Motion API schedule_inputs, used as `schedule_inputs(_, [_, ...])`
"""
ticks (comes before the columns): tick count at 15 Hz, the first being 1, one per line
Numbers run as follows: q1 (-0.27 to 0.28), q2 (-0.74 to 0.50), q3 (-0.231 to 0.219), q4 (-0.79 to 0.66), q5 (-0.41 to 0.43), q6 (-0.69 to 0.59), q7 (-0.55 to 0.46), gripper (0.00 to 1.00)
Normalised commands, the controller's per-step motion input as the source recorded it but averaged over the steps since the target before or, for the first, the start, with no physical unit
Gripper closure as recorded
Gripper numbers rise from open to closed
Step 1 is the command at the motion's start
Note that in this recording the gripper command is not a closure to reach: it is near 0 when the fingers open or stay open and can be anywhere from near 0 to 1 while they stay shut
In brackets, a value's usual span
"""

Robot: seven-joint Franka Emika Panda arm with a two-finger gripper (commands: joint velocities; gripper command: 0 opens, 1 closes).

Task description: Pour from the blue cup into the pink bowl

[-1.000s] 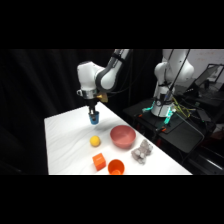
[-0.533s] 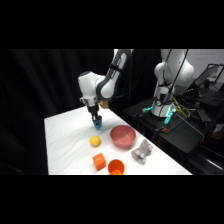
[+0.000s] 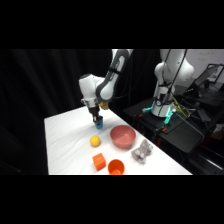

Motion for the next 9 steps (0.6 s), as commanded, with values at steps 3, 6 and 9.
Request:
schedule_inputs(3, [0.006, -0.11, -0.018, -0.02, 0.044, -0.08, 0.03, 0.0])
schedule_inputs(6, [0.024, -0.18, -0.035, -0.05, 0.015, -0.11, 0.04, 0.0])
schedule_inputs(9, [0.07, -0.39, -0.1, -0.09, -0.093, -0.24, 0.08, 0.0])
